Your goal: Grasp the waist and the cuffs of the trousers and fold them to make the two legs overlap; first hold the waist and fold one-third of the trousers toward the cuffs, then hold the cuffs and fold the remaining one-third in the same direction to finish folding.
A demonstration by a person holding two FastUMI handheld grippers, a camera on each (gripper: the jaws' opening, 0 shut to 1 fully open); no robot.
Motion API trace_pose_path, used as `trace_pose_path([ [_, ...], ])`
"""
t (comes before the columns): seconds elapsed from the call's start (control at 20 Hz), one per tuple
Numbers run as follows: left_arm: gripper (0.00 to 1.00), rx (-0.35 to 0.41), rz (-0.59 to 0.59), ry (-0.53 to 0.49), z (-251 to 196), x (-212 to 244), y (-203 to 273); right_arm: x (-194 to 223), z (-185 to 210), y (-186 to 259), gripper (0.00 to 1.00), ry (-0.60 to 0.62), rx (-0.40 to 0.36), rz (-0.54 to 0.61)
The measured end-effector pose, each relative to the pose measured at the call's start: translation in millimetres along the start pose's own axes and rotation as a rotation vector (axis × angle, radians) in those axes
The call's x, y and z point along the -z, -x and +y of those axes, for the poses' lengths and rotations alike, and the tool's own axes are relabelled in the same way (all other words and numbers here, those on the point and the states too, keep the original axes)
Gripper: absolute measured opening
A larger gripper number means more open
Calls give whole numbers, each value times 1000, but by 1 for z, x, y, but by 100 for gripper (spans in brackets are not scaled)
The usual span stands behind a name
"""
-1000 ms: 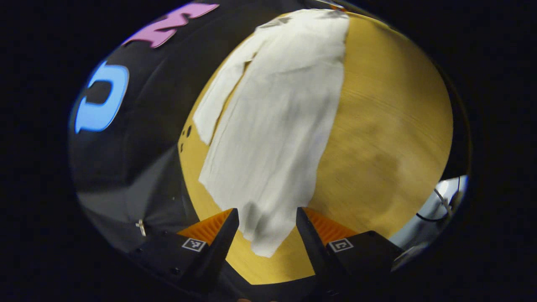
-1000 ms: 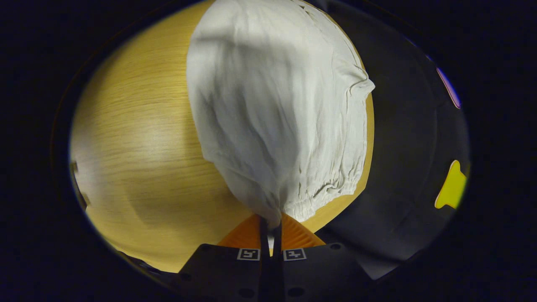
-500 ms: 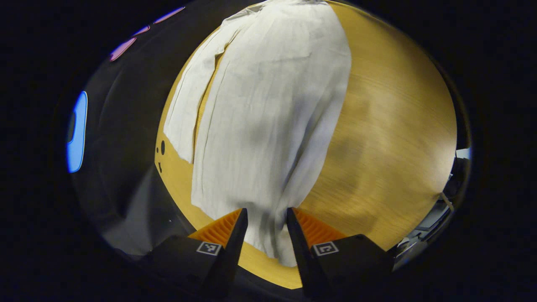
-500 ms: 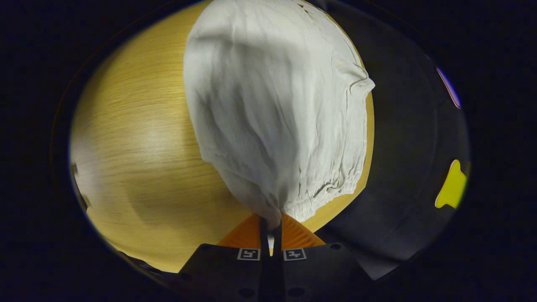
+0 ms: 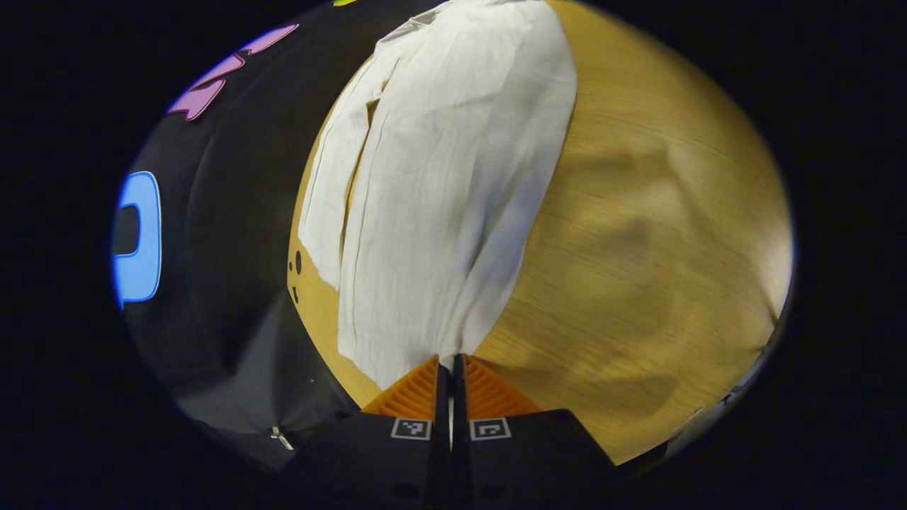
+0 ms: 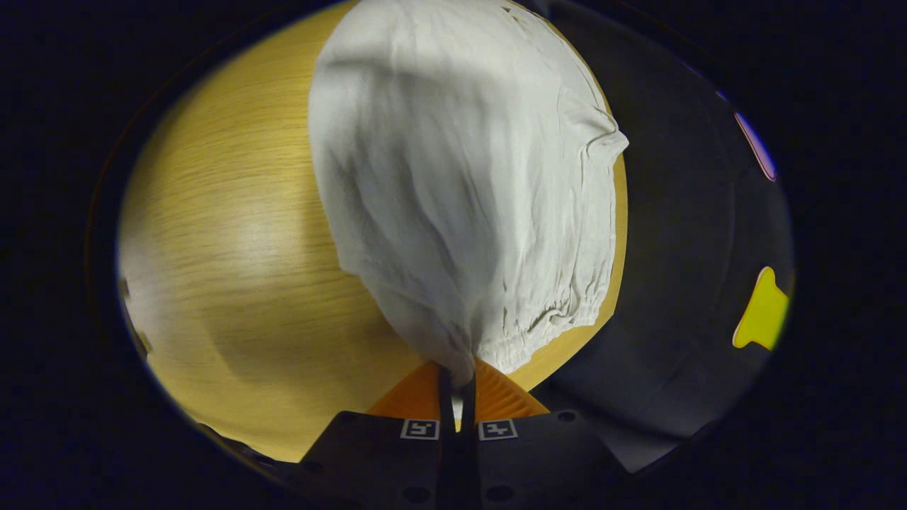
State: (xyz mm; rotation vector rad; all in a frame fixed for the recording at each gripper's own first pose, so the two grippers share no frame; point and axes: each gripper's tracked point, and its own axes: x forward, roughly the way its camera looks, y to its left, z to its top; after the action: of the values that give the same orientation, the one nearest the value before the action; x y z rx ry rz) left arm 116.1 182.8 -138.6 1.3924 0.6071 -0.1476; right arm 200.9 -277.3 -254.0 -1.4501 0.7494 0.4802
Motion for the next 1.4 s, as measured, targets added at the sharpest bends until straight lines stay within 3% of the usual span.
trace_pose_path([
  [0.1,5,-31,-2,34,0,-1,2,3,-3,1,5,-37,0,-17],
  [0.45,5,-225,-55,174,24,-14,13,7,-40,25,5,-233,126,-83],
  [0.9,5,-381,-146,339,85,-48,18,-10,-127,56,5,-750,221,-152],
  [1.2,5,-460,-200,464,134,-83,8,-15,-190,33,5,-1070,257,-177],
  [1.4,5,-465,-240,563,166,-110,-12,-21,-237,17,5,-1250,275,-212],
])
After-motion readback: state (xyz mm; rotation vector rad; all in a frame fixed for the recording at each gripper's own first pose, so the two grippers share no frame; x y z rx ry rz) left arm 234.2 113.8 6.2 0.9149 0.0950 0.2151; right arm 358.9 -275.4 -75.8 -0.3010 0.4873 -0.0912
